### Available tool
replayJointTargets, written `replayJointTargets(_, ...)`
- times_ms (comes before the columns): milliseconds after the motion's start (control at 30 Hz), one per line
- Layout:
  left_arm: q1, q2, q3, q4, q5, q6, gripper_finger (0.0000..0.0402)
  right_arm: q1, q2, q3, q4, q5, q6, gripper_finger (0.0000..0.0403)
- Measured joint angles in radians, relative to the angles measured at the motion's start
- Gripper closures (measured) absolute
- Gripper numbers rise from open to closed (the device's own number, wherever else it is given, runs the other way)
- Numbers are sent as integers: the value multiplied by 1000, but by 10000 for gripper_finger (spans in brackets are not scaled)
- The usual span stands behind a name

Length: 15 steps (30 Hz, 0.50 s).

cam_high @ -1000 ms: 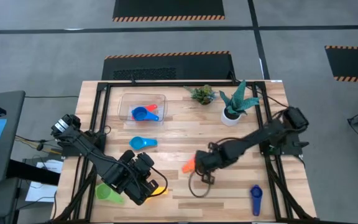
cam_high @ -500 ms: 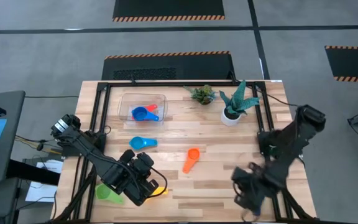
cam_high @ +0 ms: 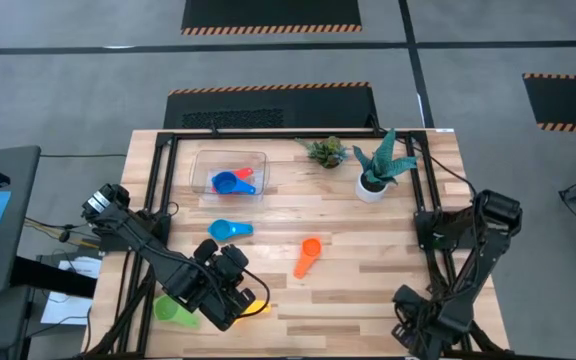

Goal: Nest measuring cups in basket
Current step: Move the dark blue measuring cup to the center of the table

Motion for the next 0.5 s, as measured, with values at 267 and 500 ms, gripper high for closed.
replayJointTargets(267,0,0,0,0,3,0,401,-53,8,-118,51,-11,-71,401)
replayJointTargets(500,0,0,0,1,4,-8,401,-259,0,-179,186,102,-366,400)
